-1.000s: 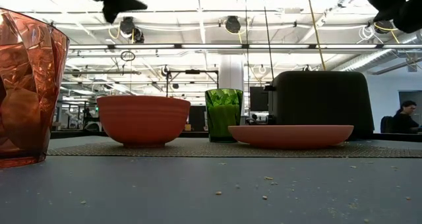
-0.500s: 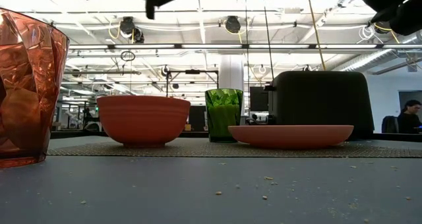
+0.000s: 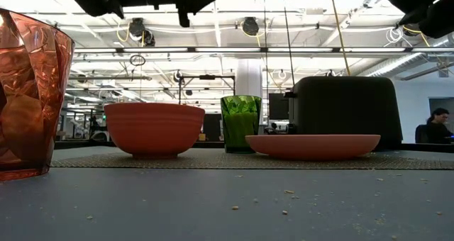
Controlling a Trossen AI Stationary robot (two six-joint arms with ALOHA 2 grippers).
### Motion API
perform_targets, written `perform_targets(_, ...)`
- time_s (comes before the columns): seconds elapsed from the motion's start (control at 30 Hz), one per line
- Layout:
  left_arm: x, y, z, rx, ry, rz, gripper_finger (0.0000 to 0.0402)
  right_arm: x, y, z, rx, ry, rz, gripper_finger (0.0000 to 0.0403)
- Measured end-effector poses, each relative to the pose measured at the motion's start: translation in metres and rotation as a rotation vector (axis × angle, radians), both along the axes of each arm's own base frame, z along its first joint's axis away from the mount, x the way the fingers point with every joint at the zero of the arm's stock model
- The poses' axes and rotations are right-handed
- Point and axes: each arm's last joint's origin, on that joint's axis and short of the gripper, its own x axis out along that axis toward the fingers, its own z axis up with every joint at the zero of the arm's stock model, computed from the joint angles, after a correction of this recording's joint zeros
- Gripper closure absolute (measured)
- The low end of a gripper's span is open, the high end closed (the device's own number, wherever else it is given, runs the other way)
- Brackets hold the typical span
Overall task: Arrange a breakfast setting
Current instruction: Pour the cereal into the red bowl
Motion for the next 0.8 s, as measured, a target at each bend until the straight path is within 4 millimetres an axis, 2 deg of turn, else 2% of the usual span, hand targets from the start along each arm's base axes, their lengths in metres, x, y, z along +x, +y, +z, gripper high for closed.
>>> perform_targets(0.33, -0.0012, -0.0040, 0.0058, 0.055, -0.056, -0.086, 0.0244, 0.0007, -0.0001, -0.0009, 0.001, 0.012, -0.001, 0.0195)
perform_targets(0.8, -0.0001, -0.0044, 0.0051, 0.091, -0.062, -0.080, 0.0244, 0.0016, -0.0001, -0.0020, 0.004, 0.026, 0.000, 0.0195)
